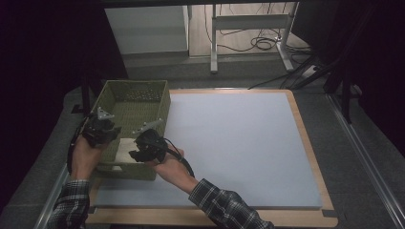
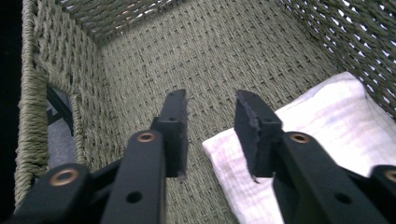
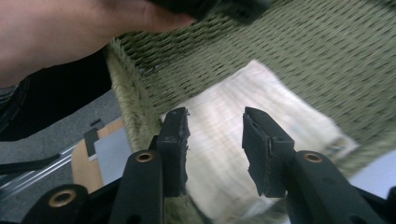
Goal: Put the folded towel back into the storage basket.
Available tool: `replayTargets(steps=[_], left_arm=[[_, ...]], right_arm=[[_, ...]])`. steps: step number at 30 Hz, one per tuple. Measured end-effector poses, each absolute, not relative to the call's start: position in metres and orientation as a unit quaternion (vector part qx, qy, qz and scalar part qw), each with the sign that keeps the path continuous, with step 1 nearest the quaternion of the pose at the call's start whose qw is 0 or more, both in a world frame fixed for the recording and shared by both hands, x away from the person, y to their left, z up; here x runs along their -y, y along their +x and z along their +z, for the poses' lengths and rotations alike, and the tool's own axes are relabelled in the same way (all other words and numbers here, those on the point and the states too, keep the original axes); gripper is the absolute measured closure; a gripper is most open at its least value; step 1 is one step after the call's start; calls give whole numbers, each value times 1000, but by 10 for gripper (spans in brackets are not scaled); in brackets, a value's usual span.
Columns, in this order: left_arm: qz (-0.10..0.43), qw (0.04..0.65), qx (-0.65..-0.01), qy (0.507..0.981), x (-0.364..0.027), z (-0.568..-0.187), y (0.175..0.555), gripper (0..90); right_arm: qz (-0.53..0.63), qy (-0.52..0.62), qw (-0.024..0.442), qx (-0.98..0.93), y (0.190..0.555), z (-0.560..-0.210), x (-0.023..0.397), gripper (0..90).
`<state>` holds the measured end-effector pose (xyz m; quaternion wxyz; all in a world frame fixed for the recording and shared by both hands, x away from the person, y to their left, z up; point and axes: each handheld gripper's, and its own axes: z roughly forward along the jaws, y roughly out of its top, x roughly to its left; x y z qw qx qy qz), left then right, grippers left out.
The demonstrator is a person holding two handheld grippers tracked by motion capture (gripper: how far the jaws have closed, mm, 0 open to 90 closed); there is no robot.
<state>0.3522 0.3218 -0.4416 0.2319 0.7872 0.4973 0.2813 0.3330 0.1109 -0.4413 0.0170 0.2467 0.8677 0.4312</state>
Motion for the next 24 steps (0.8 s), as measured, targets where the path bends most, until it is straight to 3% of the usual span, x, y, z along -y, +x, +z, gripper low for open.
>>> replayTargets(steps=[10, 16, 24], left_arm=[[266, 273, -509, 772, -321, -436, 352, 492], [254, 287, -514, 767, -317, -435, 353, 362], [226, 316, -522, 760, -313, -434, 357, 226]], right_arm=[[439, 216, 54, -870, 338, -435, -95, 452], [440, 197, 68, -873, 340, -432, -85, 344], [437, 197, 75, -874, 345, -436, -67, 282]])
